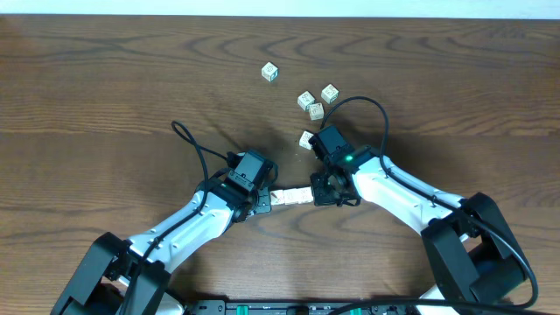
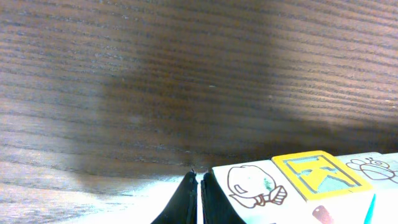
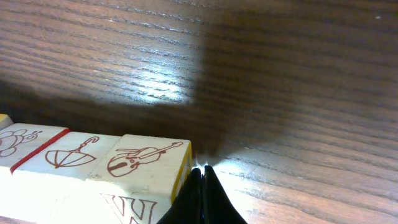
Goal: Lift 5 blocks
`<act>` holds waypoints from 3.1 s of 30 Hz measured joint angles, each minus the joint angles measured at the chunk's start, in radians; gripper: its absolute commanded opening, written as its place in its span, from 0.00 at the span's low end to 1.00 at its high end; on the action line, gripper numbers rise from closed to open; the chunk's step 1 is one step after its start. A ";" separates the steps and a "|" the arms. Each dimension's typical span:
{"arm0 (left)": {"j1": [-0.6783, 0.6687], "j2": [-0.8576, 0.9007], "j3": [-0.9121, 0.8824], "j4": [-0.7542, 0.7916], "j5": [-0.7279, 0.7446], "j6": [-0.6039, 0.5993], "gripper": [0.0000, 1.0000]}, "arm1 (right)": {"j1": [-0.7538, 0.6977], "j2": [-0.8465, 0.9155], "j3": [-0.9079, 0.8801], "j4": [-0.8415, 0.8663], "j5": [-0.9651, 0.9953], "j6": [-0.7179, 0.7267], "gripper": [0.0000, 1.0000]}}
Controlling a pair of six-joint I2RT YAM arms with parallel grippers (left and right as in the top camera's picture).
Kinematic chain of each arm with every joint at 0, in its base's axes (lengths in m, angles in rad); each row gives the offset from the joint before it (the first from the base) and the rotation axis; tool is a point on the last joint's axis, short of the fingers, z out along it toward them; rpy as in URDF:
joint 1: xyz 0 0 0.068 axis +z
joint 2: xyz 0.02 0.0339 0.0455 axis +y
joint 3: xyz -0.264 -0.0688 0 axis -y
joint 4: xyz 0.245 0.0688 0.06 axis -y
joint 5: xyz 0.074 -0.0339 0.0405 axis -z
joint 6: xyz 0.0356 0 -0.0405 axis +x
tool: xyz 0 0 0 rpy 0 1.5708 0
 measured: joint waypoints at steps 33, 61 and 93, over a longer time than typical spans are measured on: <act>-0.008 -0.102 -0.004 -0.008 -0.023 0.009 0.07 | 0.005 -0.012 -0.002 -0.003 0.034 0.019 0.01; -0.008 -0.102 -0.004 -0.004 -0.029 0.008 0.07 | 0.005 -0.094 -0.002 -0.014 0.034 0.007 0.01; -0.008 -0.116 -0.004 0.001 -0.006 -0.003 0.07 | 0.005 -0.134 -0.002 -0.032 0.054 0.006 0.01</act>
